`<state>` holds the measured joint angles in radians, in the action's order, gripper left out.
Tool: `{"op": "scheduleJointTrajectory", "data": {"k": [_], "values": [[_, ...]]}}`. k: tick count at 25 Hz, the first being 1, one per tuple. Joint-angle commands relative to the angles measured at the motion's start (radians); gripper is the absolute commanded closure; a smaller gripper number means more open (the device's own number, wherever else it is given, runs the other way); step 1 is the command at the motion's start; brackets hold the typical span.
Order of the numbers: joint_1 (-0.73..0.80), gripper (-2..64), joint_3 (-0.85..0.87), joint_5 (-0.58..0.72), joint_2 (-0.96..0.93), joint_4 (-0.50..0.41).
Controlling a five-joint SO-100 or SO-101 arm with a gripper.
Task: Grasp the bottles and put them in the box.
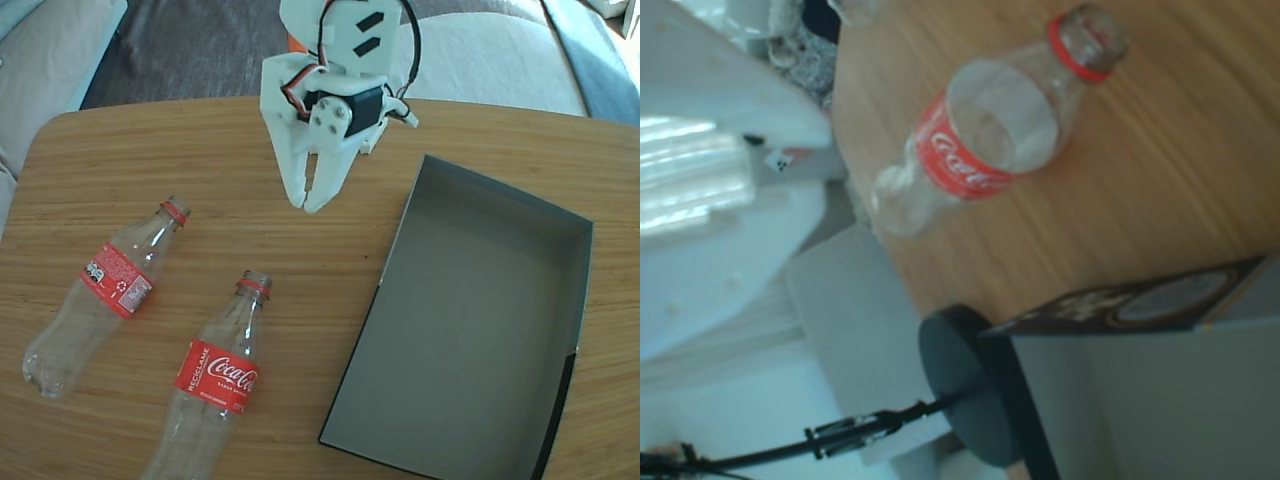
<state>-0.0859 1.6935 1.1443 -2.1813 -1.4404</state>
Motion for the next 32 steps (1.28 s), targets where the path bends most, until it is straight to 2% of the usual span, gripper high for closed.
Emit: {"op": "scheduleJointTrajectory", "data": {"k": [1, 6, 9, 16, 22, 26, 32], "values": [[0.002, 61.3, -0.052, 0.130, -0.002, -0.006], [-0.087, 61.3, -0.031, 0.408, 0.043, -0.009], [-0.155, 61.3, -0.043, 0.509, 0.126, -0.021], [-0.189, 61.0, -0.031, 0.534, 0.204, 0.002], [-0.221, 42.8, -0.026, 0.537, 0.288, 0.094], [-0.264, 34.7, -0.026, 0.538, 0.345, 0.123], [-0.307, 26.7, -0.002, 0.534, 0.382, 0.121]]}}
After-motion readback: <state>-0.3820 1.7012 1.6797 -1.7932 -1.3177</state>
